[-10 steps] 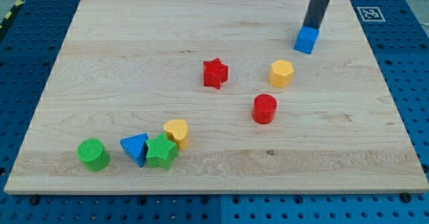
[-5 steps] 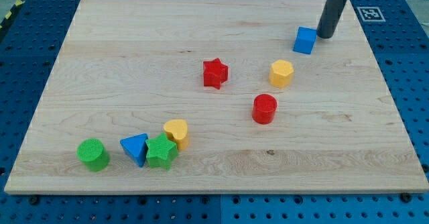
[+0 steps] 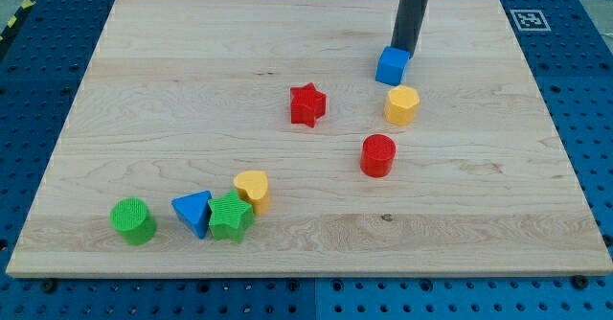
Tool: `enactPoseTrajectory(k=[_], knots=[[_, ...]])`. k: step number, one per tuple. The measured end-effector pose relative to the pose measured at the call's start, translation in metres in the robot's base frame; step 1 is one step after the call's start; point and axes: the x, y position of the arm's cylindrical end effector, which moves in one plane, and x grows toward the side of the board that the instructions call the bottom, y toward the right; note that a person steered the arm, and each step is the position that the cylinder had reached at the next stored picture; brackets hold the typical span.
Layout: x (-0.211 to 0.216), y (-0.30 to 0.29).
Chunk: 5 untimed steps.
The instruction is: Slide the blue cube towards the center
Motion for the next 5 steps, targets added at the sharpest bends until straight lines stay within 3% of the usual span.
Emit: enactPoseTrajectory(k=[5], knots=[[0.026,0.022]])
